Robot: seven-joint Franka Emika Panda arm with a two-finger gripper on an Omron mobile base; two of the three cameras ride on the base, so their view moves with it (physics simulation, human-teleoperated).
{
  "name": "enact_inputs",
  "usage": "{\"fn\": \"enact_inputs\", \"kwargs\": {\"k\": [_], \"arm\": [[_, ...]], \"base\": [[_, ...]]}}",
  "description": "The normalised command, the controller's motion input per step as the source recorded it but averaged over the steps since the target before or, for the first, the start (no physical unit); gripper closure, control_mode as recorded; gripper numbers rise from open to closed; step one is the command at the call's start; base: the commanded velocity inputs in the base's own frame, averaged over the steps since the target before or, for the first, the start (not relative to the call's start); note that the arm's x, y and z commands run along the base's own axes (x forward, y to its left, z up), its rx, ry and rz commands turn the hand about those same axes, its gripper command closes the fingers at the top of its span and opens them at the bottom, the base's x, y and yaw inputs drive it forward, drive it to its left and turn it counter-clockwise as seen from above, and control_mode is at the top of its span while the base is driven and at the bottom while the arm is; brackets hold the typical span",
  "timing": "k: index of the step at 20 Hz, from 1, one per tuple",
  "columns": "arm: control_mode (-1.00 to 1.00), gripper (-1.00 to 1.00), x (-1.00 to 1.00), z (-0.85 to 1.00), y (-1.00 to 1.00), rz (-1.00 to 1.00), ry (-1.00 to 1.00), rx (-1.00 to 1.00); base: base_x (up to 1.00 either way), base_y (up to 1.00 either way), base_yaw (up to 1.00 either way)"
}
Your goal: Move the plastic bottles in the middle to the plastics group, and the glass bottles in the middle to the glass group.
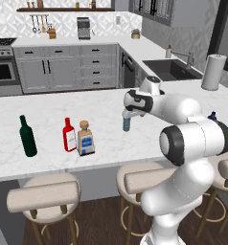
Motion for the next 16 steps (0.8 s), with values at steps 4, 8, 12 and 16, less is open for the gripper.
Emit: {"fn": "enact_inputs", "kwargs": {"k": [4, 8, 12, 16], "arm": [[-1.0, -1.0, 0.12, -0.18, 0.0, 0.0, 0.0, 0.04], [-1.0, -1.0, 0.18, -0.1, 0.0, 0.0, -0.03, 0.03], [-1.0, -1.0, 0.21, -0.07, 0.0, 0.0, -0.06, 0.0], [-1.0, -1.0, 0.21, -0.11, 0.0, -0.01, -0.04, 0.0]], "base": [[0.0, 0.0, 0.0], [0.0, 0.0, 0.0], [0.0, 0.0, 0.0], [0.0, 0.0, 0.0]]}}
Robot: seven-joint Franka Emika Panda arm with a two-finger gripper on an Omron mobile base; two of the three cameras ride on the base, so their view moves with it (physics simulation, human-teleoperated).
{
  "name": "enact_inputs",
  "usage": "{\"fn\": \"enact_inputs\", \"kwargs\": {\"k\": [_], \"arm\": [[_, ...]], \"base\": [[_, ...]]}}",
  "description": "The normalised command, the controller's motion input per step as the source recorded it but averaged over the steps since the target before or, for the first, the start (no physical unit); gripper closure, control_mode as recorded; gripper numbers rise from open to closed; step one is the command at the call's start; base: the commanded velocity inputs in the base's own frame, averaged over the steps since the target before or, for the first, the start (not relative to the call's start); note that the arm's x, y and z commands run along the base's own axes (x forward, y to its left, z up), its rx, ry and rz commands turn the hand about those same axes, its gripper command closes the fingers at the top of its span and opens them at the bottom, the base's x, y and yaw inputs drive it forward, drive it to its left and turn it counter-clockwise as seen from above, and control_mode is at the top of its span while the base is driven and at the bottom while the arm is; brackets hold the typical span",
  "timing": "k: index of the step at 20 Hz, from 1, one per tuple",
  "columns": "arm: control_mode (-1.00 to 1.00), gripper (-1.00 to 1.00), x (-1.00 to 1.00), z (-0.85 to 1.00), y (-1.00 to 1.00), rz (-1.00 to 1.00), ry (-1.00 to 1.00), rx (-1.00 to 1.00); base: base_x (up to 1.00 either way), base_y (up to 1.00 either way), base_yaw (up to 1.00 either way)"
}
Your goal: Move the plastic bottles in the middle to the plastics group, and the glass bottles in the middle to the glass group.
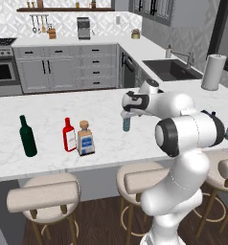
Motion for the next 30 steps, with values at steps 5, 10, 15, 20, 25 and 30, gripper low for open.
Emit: {"fn": "enact_inputs", "kwargs": {"k": [5, 10, 15, 20, 25, 30], "arm": [[-1.0, -1.0, 0.22, -0.15, 0.0, 0.0, -0.05, 0.0], [-1.0, -1.0, 0.24, -0.12, 0.0, 0.0, -0.04, 0.0], [-1.0, -1.0, 0.29, -0.1, 0.0, -0.01, -0.01, 0.01], [-1.0, -1.0, 0.26, -0.11, 0.0, -0.03, 0.0, 0.01], [-1.0, -1.0, 0.18, -0.13, 0.0, -0.05, 0.0, 0.01], [-1.0, -1.0, 0.2, -0.14, 0.0, -0.05, 0.0, 0.02]], "base": [[0.0, 0.0, 0.0], [0.0, 0.0, 0.0], [0.0, 0.0, 0.0], [0.0, 0.0, 0.0], [0.0, 0.0, 0.0], [0.0, 0.0, 0.0]]}}
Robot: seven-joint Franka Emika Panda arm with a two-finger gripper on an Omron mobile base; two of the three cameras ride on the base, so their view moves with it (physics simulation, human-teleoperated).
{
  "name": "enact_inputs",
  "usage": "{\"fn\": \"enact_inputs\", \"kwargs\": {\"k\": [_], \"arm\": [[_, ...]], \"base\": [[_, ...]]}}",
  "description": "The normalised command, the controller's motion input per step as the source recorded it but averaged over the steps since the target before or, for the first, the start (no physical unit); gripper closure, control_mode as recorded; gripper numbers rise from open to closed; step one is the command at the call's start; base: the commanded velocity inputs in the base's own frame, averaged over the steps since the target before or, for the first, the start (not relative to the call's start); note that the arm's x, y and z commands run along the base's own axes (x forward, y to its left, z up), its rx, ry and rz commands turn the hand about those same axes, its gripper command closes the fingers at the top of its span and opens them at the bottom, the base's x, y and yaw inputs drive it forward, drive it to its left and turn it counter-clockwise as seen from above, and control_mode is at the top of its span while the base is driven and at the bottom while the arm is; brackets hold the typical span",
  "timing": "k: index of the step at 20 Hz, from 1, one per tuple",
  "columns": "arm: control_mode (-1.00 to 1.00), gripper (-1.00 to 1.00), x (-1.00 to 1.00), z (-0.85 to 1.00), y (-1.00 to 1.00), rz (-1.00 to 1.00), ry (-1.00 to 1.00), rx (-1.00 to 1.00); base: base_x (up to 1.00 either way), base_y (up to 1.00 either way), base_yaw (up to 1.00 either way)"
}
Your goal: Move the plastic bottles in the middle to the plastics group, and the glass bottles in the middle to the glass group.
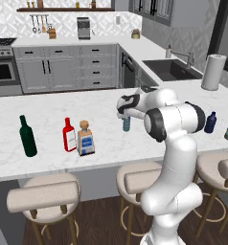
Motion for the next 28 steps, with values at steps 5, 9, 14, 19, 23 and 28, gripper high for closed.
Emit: {"fn": "enact_inputs", "kwargs": {"k": [5, 9, 14, 19, 23, 28], "arm": [[-1.0, -1.0, 0.15, -0.1, 0.0, -0.04, 0.0, 0.01], [-1.0, -1.0, 0.11, -0.02, 0.01, -0.03, 0.0, 0.0], [-1.0, -1.0, 0.1, -0.03, 0.01, -0.02, 0.0, 0.01], [-1.0, -1.0, 0.06, -0.07, 0.03, -0.01, 0.0, 0.02], [-1.0, -1.0, 0.07, -0.11, 0.05, 0.0, 0.0, 0.01], [-1.0, -1.0, 0.09, -0.09, 0.01, 0.0, 0.0, 0.0]], "base": [[0.0, 0.0, 0.0], [0.0, 0.0, 0.0], [0.0, 0.0, 0.0], [0.0, 0.0, 0.0], [0.0, 0.0, 0.0], [0.0, 0.0, 0.0]]}}
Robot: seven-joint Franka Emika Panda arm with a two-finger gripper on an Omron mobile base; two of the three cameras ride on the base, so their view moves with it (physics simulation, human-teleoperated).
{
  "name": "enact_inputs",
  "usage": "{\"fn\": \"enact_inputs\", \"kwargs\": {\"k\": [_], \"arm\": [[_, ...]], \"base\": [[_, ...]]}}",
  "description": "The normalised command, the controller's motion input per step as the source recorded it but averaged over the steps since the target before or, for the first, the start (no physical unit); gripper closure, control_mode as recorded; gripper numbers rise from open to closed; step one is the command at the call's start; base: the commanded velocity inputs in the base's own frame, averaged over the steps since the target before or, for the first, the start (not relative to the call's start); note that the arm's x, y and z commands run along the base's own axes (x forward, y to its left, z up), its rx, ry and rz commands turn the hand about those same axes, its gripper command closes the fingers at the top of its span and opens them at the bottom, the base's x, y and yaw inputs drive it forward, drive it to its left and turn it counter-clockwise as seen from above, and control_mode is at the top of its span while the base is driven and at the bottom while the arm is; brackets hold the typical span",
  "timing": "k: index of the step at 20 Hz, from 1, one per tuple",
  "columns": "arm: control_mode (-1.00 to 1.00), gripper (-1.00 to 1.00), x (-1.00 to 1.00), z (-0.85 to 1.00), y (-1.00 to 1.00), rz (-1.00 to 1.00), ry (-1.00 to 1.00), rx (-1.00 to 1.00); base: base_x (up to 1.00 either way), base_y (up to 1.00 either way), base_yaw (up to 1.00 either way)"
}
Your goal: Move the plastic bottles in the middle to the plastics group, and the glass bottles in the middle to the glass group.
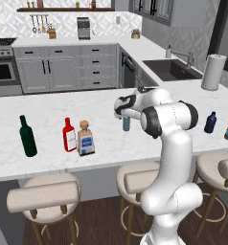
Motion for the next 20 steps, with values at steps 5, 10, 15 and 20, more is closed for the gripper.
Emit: {"fn": "enact_inputs", "kwargs": {"k": [5, 10, 15, 20], "arm": [[-1.0, -1.0, 0.07, -0.07, 0.0, 0.0, 0.0, 0.0], [-1.0, 1.0, 0.04, -0.15, 0.0, 0.0, 0.0, 0.0], [-1.0, 1.0, 0.0, -0.14, -0.02, 0.0, 0.0, 0.0], [-1.0, 1.0, -0.06, -0.02, -0.1, -0.02, 0.0, 0.0]], "base": [[0.0, 0.0, 0.0], [0.0, 0.0, 0.0], [0.0, 0.0, 0.0], [0.0, 0.0, 0.0]]}}
